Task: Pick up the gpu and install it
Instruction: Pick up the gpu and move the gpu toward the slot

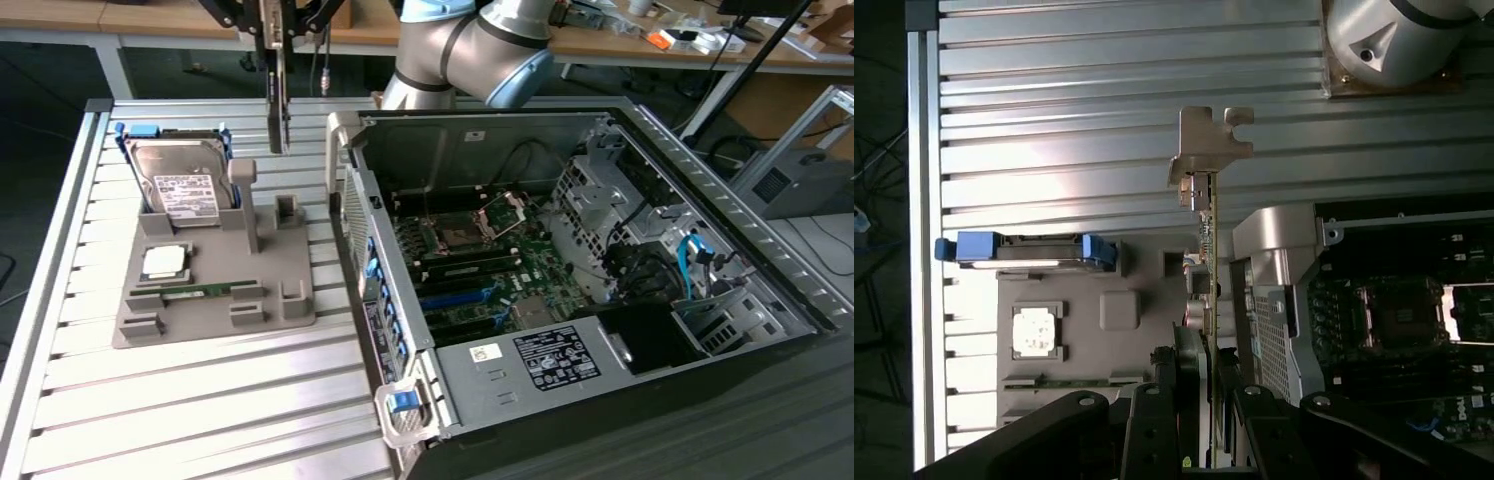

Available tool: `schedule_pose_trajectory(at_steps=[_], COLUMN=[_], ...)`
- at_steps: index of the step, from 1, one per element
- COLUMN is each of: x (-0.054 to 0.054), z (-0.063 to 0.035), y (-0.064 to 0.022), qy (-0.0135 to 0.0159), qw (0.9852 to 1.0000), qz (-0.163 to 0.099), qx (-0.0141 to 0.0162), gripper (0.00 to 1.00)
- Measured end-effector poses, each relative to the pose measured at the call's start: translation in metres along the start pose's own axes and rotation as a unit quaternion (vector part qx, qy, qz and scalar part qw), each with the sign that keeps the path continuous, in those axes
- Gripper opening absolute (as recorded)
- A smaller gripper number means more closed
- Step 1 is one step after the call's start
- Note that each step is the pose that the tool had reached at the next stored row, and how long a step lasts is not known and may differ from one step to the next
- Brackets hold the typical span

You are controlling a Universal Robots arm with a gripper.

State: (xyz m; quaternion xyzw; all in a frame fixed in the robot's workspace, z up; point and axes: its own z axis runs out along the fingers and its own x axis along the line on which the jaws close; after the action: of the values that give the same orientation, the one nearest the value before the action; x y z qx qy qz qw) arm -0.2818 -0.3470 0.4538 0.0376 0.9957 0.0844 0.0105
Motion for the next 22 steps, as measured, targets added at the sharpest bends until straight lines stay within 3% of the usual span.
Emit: schedule_pose_trajectory(at_steps=[22], x=[0.000], z=[-0.0204], y=[0.0035], qy=[0.0005], qw=[1.0000], qz=[0.000], qx=[-0.0075], gripper=[0.27])
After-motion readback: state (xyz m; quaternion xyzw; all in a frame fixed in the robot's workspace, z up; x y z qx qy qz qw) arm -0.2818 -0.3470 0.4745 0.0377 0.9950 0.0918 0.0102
